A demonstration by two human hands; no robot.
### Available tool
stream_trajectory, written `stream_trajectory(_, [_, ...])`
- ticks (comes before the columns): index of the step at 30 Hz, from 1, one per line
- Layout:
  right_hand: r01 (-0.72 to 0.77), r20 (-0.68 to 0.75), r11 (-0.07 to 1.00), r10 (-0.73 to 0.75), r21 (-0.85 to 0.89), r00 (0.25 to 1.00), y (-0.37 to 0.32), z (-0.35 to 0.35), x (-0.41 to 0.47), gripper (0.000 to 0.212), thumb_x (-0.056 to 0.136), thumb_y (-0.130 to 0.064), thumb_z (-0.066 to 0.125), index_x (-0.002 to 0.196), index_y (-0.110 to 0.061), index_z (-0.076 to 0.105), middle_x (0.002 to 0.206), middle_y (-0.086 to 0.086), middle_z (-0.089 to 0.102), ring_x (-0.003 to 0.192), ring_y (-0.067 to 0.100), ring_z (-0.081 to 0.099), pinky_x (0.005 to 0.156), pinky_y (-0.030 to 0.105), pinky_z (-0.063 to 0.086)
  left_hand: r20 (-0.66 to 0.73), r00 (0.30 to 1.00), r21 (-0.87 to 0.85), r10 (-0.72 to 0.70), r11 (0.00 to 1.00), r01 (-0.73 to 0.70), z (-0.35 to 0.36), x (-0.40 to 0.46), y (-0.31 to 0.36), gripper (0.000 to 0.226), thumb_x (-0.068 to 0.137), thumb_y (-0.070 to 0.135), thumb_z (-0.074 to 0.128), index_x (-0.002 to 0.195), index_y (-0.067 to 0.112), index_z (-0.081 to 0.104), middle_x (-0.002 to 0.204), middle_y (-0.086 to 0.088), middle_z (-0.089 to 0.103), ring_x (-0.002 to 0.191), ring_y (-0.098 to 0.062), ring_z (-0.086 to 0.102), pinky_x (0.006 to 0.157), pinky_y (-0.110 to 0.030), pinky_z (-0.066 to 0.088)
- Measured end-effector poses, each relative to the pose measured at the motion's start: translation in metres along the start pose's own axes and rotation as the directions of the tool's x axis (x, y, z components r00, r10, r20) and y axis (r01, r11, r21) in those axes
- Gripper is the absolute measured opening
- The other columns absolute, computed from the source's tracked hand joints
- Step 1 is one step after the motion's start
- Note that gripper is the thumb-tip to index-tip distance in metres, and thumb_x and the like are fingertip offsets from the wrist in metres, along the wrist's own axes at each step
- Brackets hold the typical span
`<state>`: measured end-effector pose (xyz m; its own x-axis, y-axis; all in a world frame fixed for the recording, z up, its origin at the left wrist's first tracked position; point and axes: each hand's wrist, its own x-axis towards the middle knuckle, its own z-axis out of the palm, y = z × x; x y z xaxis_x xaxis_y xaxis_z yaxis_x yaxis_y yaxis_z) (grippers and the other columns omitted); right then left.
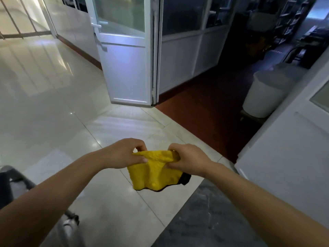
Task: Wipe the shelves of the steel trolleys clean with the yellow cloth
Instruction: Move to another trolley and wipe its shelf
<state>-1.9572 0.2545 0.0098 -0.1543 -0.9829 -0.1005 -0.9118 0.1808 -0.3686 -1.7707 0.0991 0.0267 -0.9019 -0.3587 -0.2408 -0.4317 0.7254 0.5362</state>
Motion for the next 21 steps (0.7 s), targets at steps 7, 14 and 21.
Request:
stream_trajectory(7, [0.035,-0.091,0.999,-0.036,-0.018,0.995,0.063,-0.035,0.121,0.015,0.084,-0.043,0.061,0.092,-0.030,0.059,0.078,-0.007,0.061,0.073,0.014,0.056,0.054,0.029,0.041,-0.021,0.983,-0.205,-0.182,0.963,0.174,-0.020,0.115,-0.031,0.038,0.095,0.044,0.052,0.126,0.027,0.039,0.111,0.000,0.059,0.094,-0.021,0.060,0.072,-0.029,0.051])
stream_trajectory(14, [0.252,-0.051,0.968,-0.251,0.011,0.967,0.100,-0.062,0.283,0.019,0.084,-0.043,0.058,0.098,-0.030,0.063,0.087,-0.005,0.065,0.076,0.014,0.058,0.057,0.026,0.034,-0.121,0.810,-0.474,-0.574,0.750,0.461,-0.063,0.219,-0.078,0.046,0.094,0.052,0.047,0.099,0.010,0.066,0.096,-0.007,0.067,0.087,-0.020,0.064,0.068,-0.025,0.048])
stream_trajectory(21, [0.488,0.117,0.824,-0.536,0.289,0.836,0.078,-0.053,0.408,0.045,0.087,-0.033,0.059,0.130,-0.044,0.048,0.112,-0.010,0.063,0.093,0.008,0.056,0.078,0.019,0.046,-0.075,0.519,-0.969,-0.852,0.184,0.162,-0.123,0.236,-0.141,0.016,0.094,0.015,0.054,0.106,0.009,0.064,0.103,-0.014,0.067,0.084,-0.024,0.068,0.067,-0.031,0.059])
